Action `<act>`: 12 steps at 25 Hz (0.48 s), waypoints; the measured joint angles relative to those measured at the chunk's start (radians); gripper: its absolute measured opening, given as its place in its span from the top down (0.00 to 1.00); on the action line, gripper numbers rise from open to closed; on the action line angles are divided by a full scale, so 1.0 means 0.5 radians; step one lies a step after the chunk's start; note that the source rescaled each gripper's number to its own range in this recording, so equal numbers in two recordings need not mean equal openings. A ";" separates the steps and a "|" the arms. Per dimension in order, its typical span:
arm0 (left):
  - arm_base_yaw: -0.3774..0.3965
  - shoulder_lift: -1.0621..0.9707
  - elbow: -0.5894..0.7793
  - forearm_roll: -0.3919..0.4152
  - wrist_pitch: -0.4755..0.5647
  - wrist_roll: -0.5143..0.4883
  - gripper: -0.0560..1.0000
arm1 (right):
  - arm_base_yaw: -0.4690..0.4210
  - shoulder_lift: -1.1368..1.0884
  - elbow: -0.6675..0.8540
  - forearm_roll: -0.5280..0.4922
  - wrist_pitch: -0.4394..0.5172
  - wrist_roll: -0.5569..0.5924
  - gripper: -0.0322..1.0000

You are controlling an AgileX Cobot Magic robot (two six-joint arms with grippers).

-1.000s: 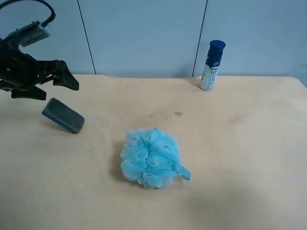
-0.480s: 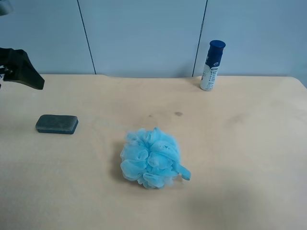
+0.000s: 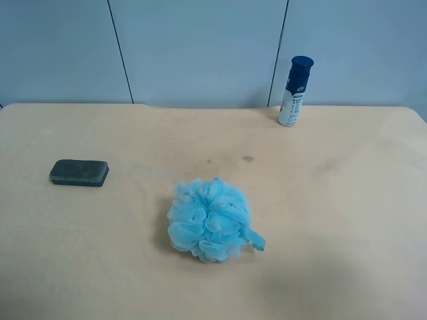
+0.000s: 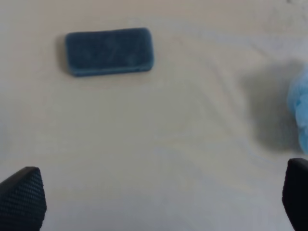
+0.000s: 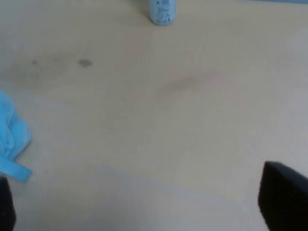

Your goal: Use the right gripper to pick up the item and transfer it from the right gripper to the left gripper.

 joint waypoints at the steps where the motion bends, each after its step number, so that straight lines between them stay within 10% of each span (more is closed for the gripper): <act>1: 0.000 -0.069 0.000 0.024 0.043 -0.014 0.01 | 0.000 0.000 0.000 0.000 0.000 0.000 0.00; 12: 0.000 -0.774 0.292 0.130 0.167 -0.072 0.01 | 0.000 0.000 0.000 0.000 0.000 0.000 0.00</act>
